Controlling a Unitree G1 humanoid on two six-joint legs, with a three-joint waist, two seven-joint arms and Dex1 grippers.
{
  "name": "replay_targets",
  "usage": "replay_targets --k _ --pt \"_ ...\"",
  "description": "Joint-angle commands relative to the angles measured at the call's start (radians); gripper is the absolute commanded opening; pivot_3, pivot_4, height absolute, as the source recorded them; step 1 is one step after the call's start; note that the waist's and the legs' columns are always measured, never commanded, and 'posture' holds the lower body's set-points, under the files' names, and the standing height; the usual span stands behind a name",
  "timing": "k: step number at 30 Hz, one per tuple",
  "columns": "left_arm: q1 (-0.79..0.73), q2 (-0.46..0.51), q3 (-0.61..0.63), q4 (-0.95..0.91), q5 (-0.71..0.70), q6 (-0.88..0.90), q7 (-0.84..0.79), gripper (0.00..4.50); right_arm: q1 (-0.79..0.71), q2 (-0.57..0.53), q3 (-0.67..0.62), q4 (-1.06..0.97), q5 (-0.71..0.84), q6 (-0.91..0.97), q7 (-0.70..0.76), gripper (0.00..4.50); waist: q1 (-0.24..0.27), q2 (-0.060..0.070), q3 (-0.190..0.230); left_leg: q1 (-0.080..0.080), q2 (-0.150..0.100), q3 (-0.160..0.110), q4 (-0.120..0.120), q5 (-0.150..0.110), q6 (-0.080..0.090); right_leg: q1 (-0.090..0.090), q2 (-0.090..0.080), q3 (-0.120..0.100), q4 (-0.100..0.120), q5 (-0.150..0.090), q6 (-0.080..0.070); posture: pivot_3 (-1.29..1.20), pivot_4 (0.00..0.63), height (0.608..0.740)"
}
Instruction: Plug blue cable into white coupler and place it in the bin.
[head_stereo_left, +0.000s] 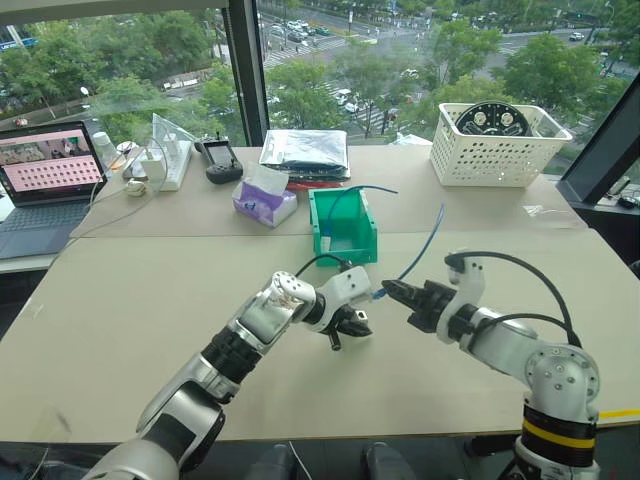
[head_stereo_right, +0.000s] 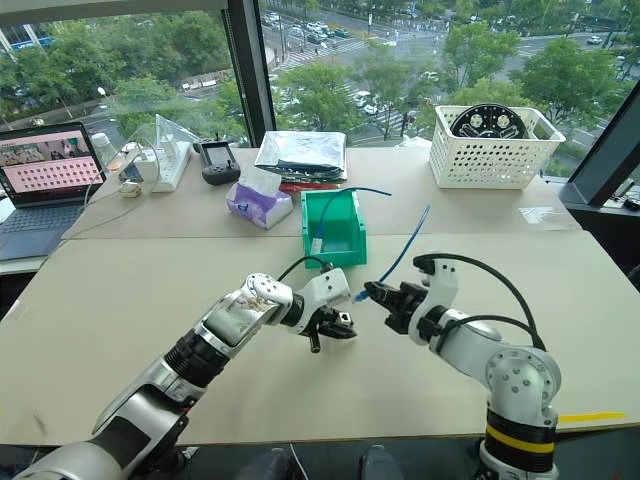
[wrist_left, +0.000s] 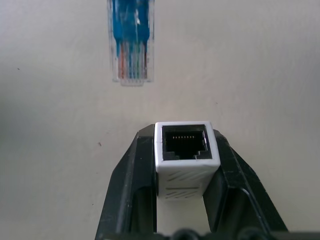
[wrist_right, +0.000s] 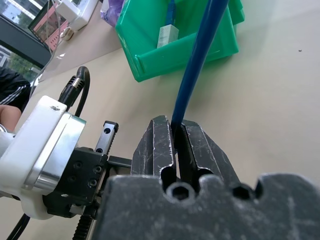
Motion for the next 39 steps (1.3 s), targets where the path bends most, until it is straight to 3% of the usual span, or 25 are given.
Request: replay_targets --k 1,39 --pt "-0.008 0.005 -0.021 -0.020 0.014 0.008 -0.002 0.70 0.018 0.006 0.010 -0.059 0.027 -0.022 -0.013 0.00 0.000 0.000 0.000 0.000 0.000 0.000 0.000 0.000 0.000 0.000 0.000 0.000 0.000 0.000 0.000 0.00 0.150 0.727" --pt "-0.020 -0.008 -0.019 0.020 0.031 0.008 0.017 0.70 0.071 -0.042 0.123 -0.157 -0.021 -0.038 -0.068 0.00 0.001 0.000 0.000 0.001 0.000 0.000 0.000 0.000 0.000 0.001 0.000 0.000 -0.002 0.000 0.001 0.00 0.150 0.727"
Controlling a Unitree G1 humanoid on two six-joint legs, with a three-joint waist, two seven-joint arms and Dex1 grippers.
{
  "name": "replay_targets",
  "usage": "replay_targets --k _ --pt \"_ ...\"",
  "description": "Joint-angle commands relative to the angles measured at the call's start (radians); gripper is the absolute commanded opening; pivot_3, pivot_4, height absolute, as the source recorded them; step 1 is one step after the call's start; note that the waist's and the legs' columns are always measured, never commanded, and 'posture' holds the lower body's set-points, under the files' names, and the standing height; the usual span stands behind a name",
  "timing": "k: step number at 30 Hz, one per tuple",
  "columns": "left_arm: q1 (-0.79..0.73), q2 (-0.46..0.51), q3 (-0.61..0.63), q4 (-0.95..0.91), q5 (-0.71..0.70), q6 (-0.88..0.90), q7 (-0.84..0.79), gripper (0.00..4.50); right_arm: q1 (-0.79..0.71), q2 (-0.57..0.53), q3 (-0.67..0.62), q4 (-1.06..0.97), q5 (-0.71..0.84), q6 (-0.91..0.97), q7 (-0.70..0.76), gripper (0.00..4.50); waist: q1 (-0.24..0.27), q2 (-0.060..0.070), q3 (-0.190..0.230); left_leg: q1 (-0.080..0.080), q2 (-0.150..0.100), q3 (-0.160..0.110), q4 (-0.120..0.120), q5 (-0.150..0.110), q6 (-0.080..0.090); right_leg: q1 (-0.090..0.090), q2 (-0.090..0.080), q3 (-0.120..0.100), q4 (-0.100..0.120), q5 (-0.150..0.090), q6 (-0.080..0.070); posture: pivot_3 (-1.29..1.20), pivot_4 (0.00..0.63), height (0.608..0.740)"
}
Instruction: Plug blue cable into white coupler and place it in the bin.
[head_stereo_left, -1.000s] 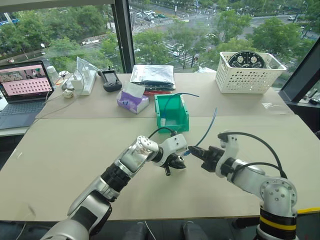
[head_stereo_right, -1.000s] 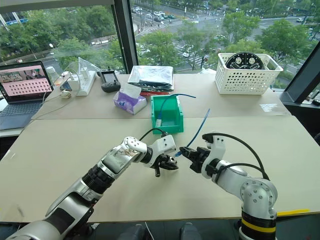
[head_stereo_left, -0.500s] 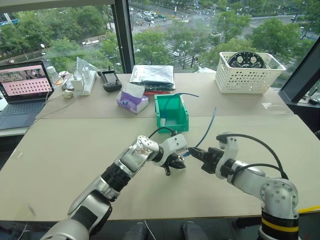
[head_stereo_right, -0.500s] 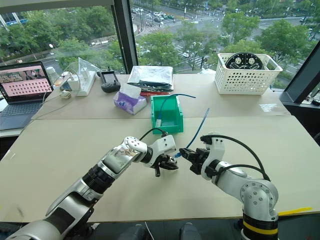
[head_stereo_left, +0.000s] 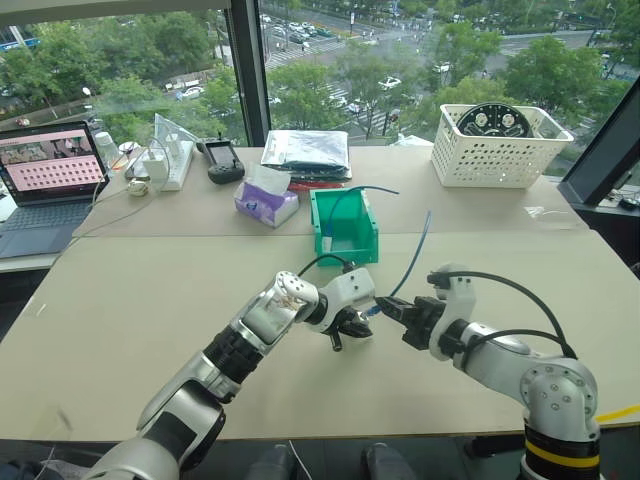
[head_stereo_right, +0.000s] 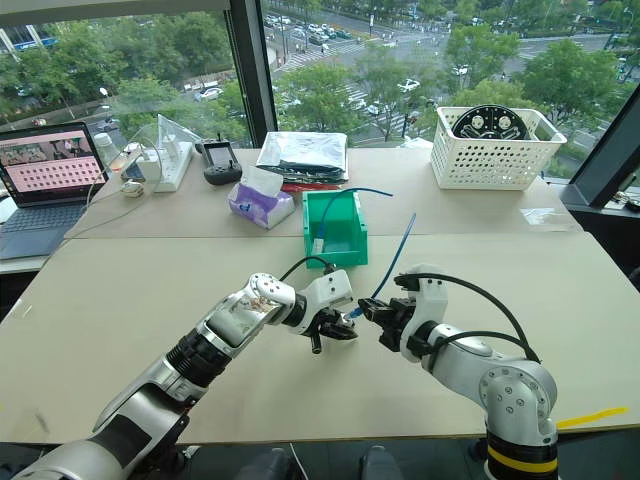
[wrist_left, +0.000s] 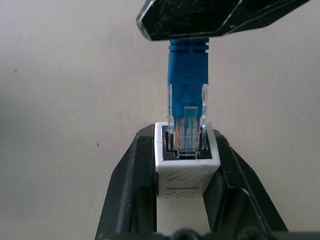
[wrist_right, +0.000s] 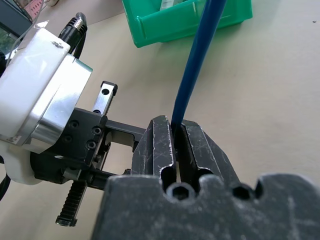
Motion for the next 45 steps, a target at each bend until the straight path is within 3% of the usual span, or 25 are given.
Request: replay_targets --k 1,10,45 --pt "-0.011 -0.002 -0.005 0.012 0.013 0.009 0.008 0.70 0.001 0.006 0.019 -0.046 -0.002 -0.018 -0.007 0.00 0.000 0.000 0.000 0.000 0.000 0.000 0.000 0.000 0.000 0.000 0.000 0.000 0.000 0.000 0.000 0.00 0.150 0.727" --pt "-0.012 -0.001 -0.008 0.013 0.014 0.006 0.005 0.70 -0.005 -0.033 0.079 -0.088 -0.079 -0.009 0.016 0.00 0.000 0.000 0.000 0.000 0.000 0.000 0.000 0.000 0.000 0.000 0.000 0.000 0.000 0.000 0.000 0.00 0.150 0.727" --pt "-0.012 0.002 -0.009 0.009 0.014 0.012 0.003 0.70 0.042 0.071 0.089 -0.105 -0.097 0.015 -0.006 0.00 0.000 -0.001 0.000 0.001 0.000 0.000 0.000 0.000 0.000 0.001 0.000 0.000 -0.001 0.000 0.000 0.00 0.150 0.727"
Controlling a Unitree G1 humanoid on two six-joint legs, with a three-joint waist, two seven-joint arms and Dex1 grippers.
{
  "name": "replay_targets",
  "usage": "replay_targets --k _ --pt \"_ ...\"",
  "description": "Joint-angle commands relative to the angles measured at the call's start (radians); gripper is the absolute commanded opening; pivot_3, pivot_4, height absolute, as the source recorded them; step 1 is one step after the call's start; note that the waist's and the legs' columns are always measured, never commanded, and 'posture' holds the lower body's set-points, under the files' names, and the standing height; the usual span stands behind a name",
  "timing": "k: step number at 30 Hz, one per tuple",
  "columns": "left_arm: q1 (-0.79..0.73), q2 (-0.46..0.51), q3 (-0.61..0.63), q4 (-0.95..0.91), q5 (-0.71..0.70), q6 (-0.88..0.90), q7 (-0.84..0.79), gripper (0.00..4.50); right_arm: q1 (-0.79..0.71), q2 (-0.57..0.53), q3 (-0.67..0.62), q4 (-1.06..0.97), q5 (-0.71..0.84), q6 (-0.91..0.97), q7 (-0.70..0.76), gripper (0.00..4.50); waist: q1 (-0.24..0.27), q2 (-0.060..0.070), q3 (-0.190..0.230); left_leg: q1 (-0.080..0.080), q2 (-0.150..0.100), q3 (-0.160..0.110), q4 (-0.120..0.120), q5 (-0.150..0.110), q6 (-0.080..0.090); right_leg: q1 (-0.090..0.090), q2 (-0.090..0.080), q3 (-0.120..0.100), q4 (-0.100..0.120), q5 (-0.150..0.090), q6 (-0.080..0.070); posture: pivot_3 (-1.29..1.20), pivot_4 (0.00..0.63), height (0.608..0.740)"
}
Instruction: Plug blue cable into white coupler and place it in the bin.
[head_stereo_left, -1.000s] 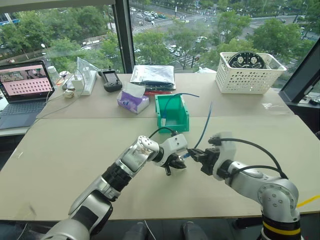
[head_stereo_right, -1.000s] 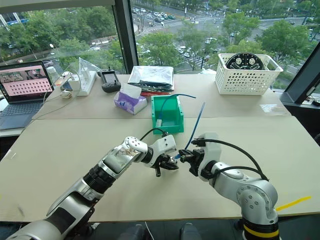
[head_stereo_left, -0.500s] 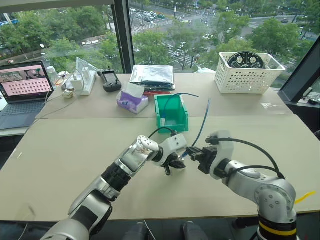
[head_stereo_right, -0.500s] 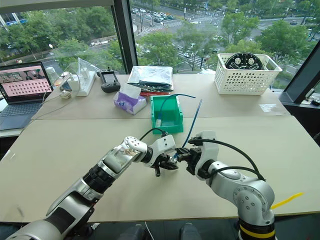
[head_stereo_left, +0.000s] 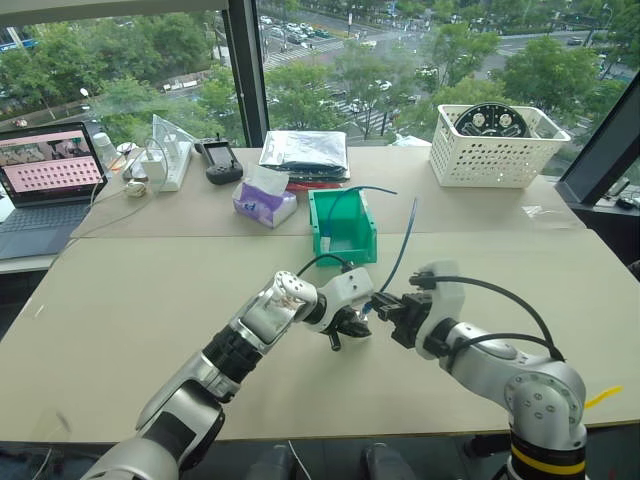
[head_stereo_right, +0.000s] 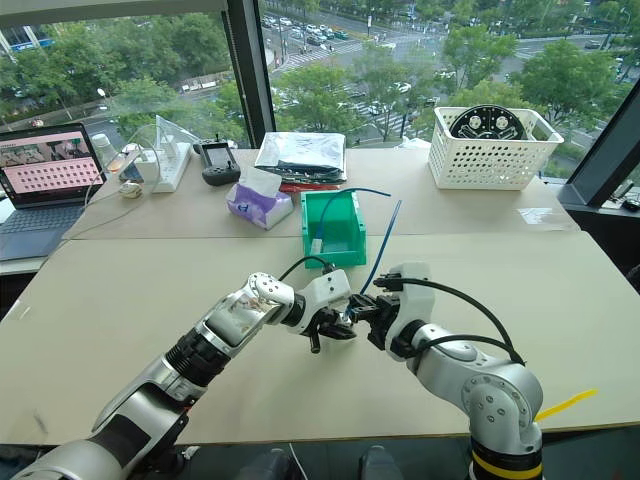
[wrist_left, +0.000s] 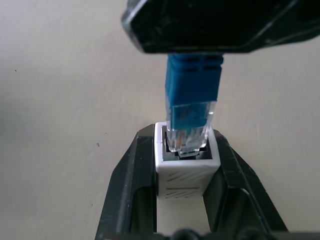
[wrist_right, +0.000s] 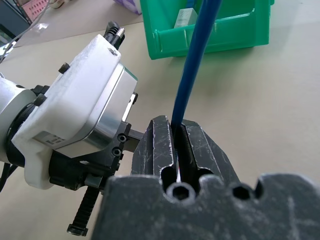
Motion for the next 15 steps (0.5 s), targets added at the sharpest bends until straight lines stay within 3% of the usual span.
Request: replay_targets --k 1,15 --pt "-0.012 -0.002 -0.011 0.006 0.014 0.011 0.006 0.70 0.030 0.019 0.019 0.005 0.021 0.014 0.007 0.00 -0.001 0.000 0.000 0.000 0.000 0.000 0.000 0.000 0.000 0.000 0.000 0.000 0.000 0.000 0.000 0.00 0.150 0.727" --pt "-0.008 -0.007 -0.007 0.004 0.013 0.012 0.013 0.70 0.083 0.045 -0.002 0.019 0.048 0.029 -0.013 0.00 0.000 0.000 0.000 0.000 0.000 0.000 0.000 0.000 0.000 0.000 0.000 0.000 -0.001 0.000 0.000 0.00 0.150 0.727"
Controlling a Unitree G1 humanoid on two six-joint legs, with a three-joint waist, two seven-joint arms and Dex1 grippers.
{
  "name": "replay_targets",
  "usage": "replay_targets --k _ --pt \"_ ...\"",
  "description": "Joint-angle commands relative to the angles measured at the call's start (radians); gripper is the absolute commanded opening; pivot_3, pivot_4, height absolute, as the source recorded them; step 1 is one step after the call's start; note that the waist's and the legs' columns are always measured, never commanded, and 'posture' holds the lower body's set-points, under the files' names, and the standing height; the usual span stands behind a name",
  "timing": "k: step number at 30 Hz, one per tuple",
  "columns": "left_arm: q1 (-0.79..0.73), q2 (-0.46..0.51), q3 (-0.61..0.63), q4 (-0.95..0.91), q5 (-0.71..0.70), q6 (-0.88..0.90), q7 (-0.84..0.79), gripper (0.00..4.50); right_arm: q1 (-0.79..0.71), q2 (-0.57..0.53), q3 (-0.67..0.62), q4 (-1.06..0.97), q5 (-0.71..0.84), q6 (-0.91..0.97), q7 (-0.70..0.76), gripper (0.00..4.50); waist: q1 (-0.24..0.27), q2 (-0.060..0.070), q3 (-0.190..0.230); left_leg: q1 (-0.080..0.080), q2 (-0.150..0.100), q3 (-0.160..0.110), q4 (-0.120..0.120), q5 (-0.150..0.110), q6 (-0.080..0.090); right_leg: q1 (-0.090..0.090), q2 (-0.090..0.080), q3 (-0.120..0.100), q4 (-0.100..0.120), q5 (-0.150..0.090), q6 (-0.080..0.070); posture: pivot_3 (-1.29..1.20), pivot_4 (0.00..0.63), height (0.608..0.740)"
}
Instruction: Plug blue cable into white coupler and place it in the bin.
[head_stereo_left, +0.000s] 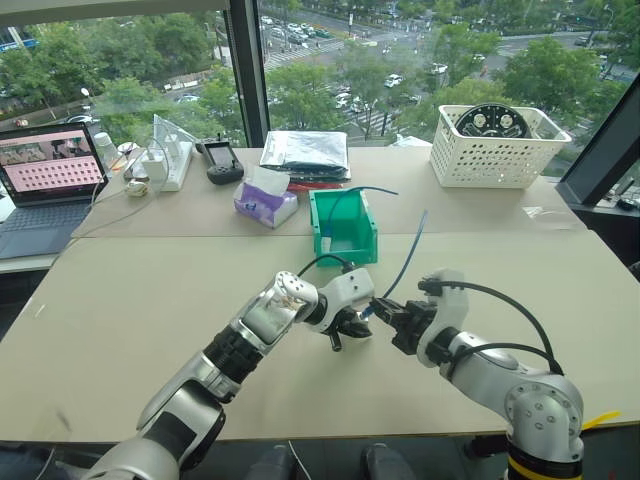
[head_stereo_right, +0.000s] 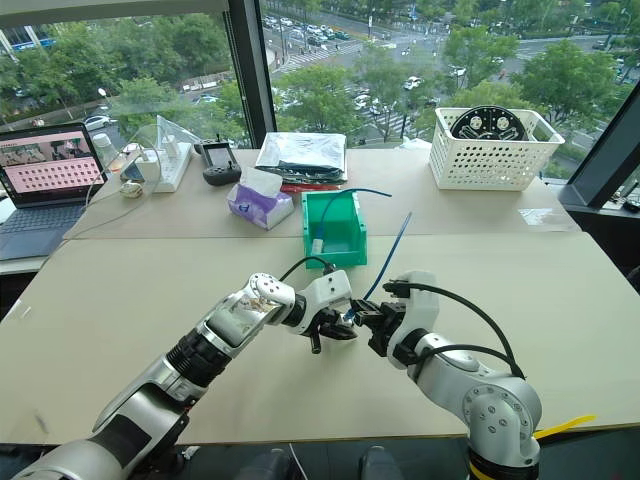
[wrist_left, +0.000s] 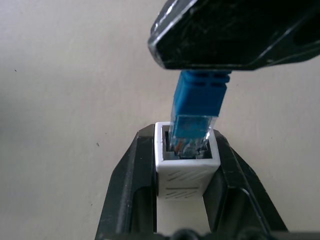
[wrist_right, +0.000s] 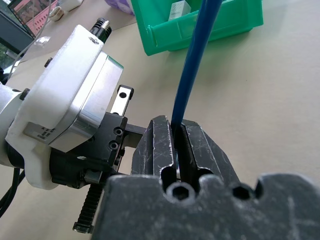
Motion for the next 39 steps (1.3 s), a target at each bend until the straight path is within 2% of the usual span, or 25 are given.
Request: replay_targets --k 1,10,22,26,32,37,39 --pt "-0.008 -0.003 -0.005 0.003 0.012 0.011 0.010 0.70 0.047 -0.014 0.031 0.014 0.021 0.044 0.010 0.00 0.000 0.000 0.000 0.000 0.000 0.000 0.000 0.000 0.000 0.000 0.000 0.000 0.000 0.000 0.000 0.00 0.150 0.727" --pt "-0.005 0.004 -0.006 -0.004 0.010 0.018 0.015 0.70 0.121 -0.111 0.129 0.108 -0.122 -0.004 0.151 0.00 0.001 -0.003 -0.011 0.000 0.000 0.000 -0.001 0.000 0.001 0.002 0.000 -0.001 -0.004 0.000 0.000 0.00 0.150 0.727" --pt "0.002 0.005 -0.006 -0.014 0.003 0.031 0.026 0.70 0.102 -0.121 0.205 0.215 -0.257 -0.065 0.274 0.00 -0.003 -0.006 -0.015 0.005 0.002 -0.001 -0.002 0.000 0.000 0.007 0.001 -0.002 -0.006 0.000 0.000 0.00 0.150 0.727" --pt "0.004 0.004 -0.005 -0.018 0.002 0.034 0.029 0.70 0.104 -0.104 0.223 0.261 -0.291 -0.084 0.307 0.00 -0.005 -0.008 -0.016 0.016 0.004 0.000 -0.008 -0.001 0.000 0.018 0.001 -0.002 -0.009 -0.002 0.000 0.00 0.150 0.727" --pt "0.007 0.009 -0.003 -0.023 0.001 0.040 0.033 0.70 0.098 -0.091 0.216 0.268 -0.309 -0.081 0.331 0.00 -0.006 -0.012 -0.021 0.019 0.006 0.000 -0.012 -0.001 0.000 0.018 0.001 -0.003 -0.009 -0.003 0.000 0.00 0.150 0.727" --pt "0.015 0.014 -0.002 -0.038 -0.015 0.044 0.016 0.70 0.069 -0.054 0.137 0.241 -0.278 -0.094 0.324 0.00 -0.006 -0.012 -0.022 0.019 0.007 0.000 -0.013 -0.001 0.000 0.018 0.002 -0.003 -0.009 -0.003 -0.001 0.00 0.150 0.727" --pt "0.018 0.011 0.015 -0.050 -0.045 0.058 -0.002 1.70 0.044 -0.039 0.085 0.221 -0.248 -0.090 0.305 0.00 -0.006 -0.012 -0.022 0.019 0.007 0.000 -0.013 -0.001 0.000 0.017 0.002 -0.003 -0.009 -0.003 -0.001 0.00 0.150 0.727"
